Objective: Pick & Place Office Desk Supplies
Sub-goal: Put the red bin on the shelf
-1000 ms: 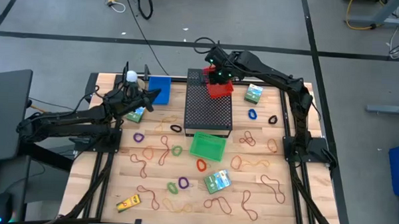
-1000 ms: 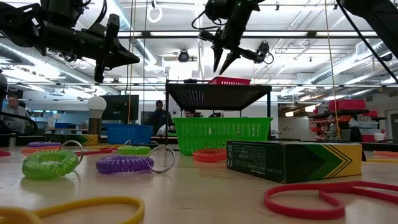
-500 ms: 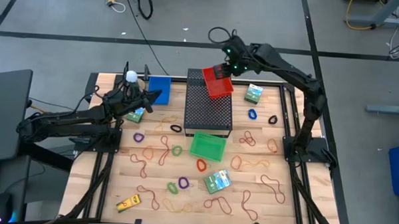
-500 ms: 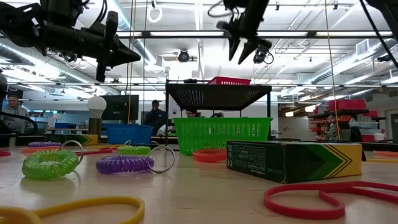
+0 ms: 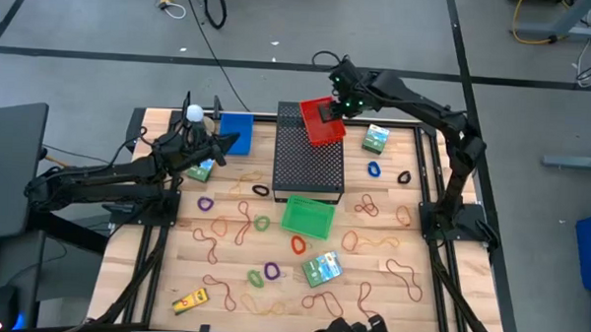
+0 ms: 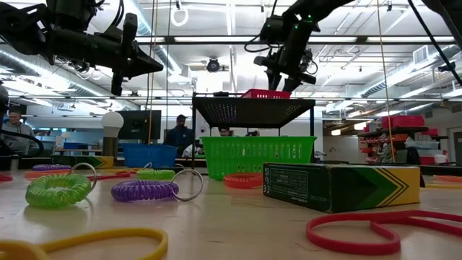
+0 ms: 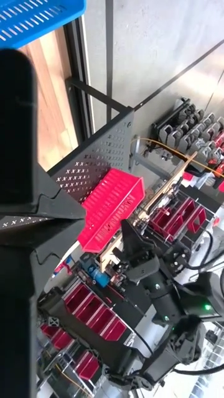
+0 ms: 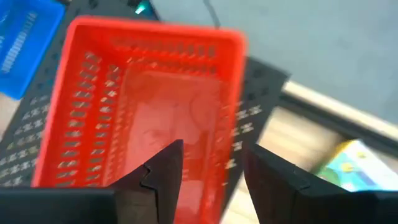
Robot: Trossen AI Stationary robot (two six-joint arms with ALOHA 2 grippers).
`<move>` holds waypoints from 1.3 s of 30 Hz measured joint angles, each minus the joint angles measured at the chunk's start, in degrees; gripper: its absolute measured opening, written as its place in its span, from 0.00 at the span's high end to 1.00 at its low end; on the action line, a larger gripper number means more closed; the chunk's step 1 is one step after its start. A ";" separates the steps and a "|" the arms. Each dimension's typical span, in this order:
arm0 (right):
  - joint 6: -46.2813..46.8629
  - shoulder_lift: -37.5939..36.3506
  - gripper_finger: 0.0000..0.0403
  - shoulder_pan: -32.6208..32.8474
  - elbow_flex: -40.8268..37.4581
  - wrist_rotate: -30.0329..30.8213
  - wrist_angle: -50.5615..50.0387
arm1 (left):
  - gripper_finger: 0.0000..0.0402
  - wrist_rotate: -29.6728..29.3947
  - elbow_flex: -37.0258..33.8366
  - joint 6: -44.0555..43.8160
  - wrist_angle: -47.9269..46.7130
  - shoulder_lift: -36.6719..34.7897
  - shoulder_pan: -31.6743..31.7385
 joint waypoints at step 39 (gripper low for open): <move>22.28 -0.31 0.96 -0.49 -2.90 9.37 -2.63 | 0.95 1.49 0.00 -1.70 -0.02 0.00 -0.02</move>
